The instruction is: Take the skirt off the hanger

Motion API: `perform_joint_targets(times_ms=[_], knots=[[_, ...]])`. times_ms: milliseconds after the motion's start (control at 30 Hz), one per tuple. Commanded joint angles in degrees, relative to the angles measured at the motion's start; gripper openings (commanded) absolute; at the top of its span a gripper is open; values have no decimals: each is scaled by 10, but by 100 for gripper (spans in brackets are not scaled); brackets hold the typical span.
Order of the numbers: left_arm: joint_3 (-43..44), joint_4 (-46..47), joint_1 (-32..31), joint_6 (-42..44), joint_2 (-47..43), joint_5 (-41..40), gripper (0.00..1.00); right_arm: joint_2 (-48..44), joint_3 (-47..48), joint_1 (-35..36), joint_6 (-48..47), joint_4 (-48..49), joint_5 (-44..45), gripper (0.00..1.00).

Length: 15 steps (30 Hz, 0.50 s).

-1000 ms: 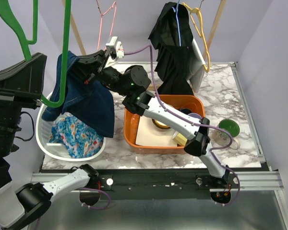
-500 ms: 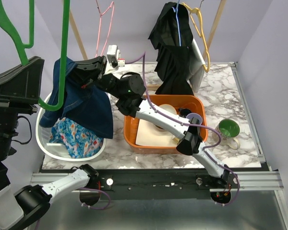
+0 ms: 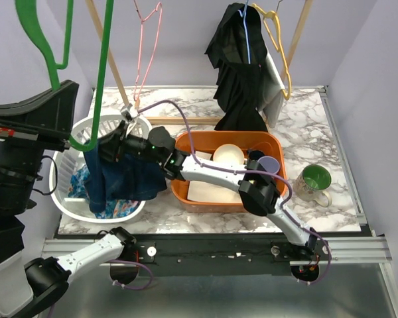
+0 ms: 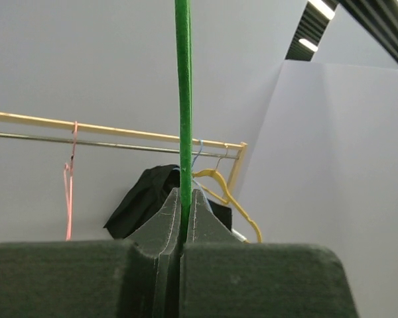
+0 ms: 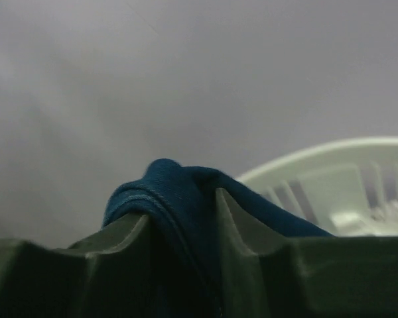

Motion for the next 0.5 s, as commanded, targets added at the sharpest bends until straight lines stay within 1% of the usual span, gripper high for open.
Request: perform_joint_targets(times_ms=[0,33,67,100,133,167,233,300,333,400,433,467], knots=[[-31,-8,0,38,-5,-57,0,-60,-28,3,-3,-138,92,55],[-31,-13,0,42,-2,-65,0,-70,-27,4,-12,-170,112,64],[-32,-24,0,45,2,-72,0,-84,-24,3,-24,-185,114,72],[-32,-27,0,50,3,-82,0,-89,-9,3,-51,-203,114,73],[-32,-31,0,51,5,-86,0,-95,-1,3,-63,-241,114,75],[-34,-33,0,53,5,-87,0,-106,4,2,-72,-262,117,79],[-39,-34,1,56,3,-89,0,-124,-13,3,-82,-309,136,82],[-39,-38,0,57,1,-92,0,-155,-38,4,-91,-344,153,82],[-39,-39,0,57,1,-94,0,-166,-55,4,-91,-389,189,83],[-39,-41,0,60,4,-98,0,-181,-61,4,-110,-441,204,85],[-37,-42,0,62,5,-99,0,-183,-58,4,-120,-491,209,86],[-37,-43,0,64,8,-101,0,-184,-47,3,-126,-518,211,90]])
